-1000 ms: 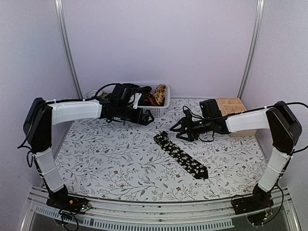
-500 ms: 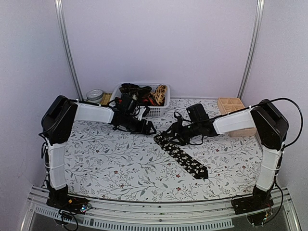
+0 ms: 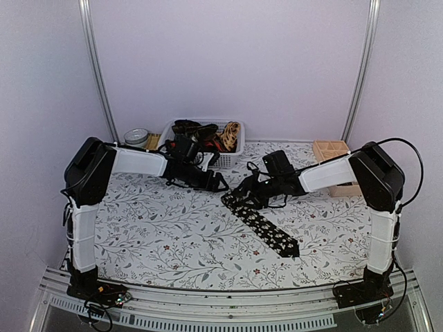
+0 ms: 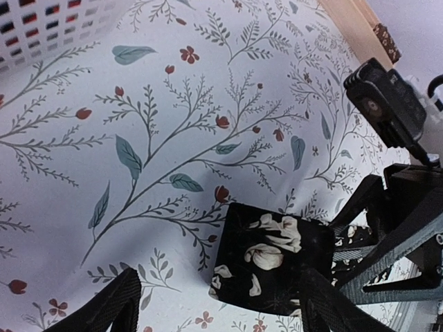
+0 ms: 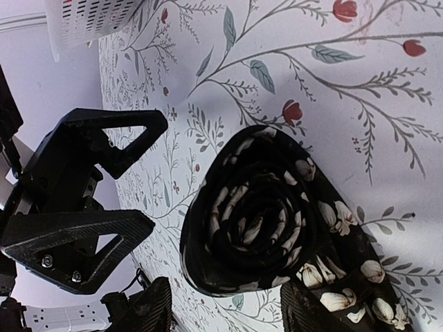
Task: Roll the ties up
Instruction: Roll the tie at the center of the board.
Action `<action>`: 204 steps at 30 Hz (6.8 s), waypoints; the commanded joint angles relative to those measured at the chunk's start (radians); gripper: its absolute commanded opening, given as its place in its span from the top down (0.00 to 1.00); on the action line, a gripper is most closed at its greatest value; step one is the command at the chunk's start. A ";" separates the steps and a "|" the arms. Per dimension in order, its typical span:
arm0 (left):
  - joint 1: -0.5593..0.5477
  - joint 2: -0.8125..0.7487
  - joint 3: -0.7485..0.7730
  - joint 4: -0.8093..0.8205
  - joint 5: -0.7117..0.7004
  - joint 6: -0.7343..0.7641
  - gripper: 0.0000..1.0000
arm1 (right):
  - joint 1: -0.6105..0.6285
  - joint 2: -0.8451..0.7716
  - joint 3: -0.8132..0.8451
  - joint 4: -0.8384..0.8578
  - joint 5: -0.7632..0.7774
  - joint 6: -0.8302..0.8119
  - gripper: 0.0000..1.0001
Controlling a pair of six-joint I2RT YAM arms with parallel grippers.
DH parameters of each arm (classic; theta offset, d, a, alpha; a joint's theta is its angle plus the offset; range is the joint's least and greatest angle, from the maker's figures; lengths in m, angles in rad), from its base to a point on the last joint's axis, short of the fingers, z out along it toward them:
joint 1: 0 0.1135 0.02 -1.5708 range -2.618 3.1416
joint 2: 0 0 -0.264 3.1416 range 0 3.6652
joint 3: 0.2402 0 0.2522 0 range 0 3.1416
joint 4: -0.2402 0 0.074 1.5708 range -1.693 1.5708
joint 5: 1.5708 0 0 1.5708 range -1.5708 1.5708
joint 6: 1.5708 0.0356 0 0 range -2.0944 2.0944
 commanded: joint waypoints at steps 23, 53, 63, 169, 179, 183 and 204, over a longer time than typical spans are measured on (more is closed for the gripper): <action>0.020 0.084 0.031 0.051 0.218 -0.002 0.25 | 0.010 0.176 -0.028 0.154 -0.040 0.073 0.74; 0.060 0.173 -0.021 0.148 0.388 0.015 0.31 | -0.013 0.173 0.154 -0.110 -0.087 -0.127 0.79; 0.062 0.182 -0.014 0.151 0.386 0.010 0.32 | -0.038 0.176 0.174 -0.151 -0.100 -0.173 0.78; -0.349 0.182 0.287 -0.229 -0.974 0.368 1.00 | -0.109 -0.303 -0.173 -0.366 0.145 -0.587 0.40; -0.361 0.228 0.299 -0.216 -1.101 0.359 1.00 | -0.127 -0.313 -0.208 -0.330 0.063 -0.569 0.38; -0.378 0.251 0.324 -0.221 -1.131 0.363 1.00 | -0.129 -0.297 -0.222 -0.316 0.049 -0.561 0.39; -0.330 0.194 0.279 -0.157 -1.034 0.237 1.00 | -0.131 -0.209 -0.245 -0.325 0.103 -0.597 0.48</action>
